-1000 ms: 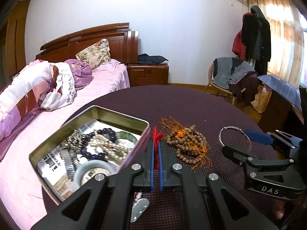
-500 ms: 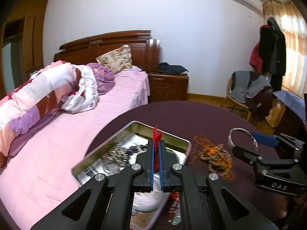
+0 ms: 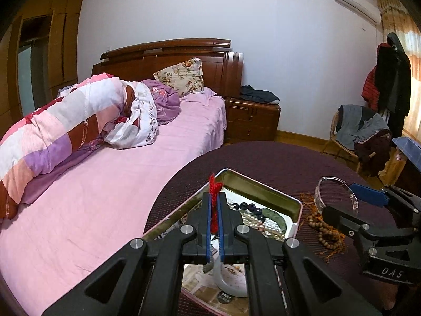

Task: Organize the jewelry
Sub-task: 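Carry the red cord over the tin with the left tool while the right tool carries the silver bangle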

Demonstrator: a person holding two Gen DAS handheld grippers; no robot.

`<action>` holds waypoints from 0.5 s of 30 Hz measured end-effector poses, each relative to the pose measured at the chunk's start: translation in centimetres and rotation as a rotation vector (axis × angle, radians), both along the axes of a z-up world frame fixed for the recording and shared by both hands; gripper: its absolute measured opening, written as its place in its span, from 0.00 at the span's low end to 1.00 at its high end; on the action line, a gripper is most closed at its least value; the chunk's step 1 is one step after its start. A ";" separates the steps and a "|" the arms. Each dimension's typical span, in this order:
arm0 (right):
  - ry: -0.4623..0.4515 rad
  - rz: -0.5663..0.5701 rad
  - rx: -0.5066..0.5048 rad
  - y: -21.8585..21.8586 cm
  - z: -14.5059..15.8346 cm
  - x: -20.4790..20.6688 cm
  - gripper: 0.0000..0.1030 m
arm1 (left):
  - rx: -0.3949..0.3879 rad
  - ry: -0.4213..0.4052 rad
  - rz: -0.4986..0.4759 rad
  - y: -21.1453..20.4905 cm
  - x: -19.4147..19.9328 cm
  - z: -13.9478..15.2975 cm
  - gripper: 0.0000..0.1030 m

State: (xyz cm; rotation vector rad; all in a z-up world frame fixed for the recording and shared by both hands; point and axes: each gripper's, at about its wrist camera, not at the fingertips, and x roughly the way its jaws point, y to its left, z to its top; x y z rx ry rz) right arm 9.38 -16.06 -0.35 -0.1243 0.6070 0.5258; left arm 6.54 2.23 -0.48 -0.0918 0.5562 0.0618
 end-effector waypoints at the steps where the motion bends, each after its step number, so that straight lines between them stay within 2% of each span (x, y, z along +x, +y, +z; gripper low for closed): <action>1: 0.000 0.005 0.000 0.2 0.0 0.0 0.70 | 0.000 0.002 0.002 0.1 0.0 0.0 0.03; 15: 0.008 0.070 -0.005 3.8 -0.5 0.6 0.70 | 0.002 0.046 0.043 2.3 1.4 -1.4 0.03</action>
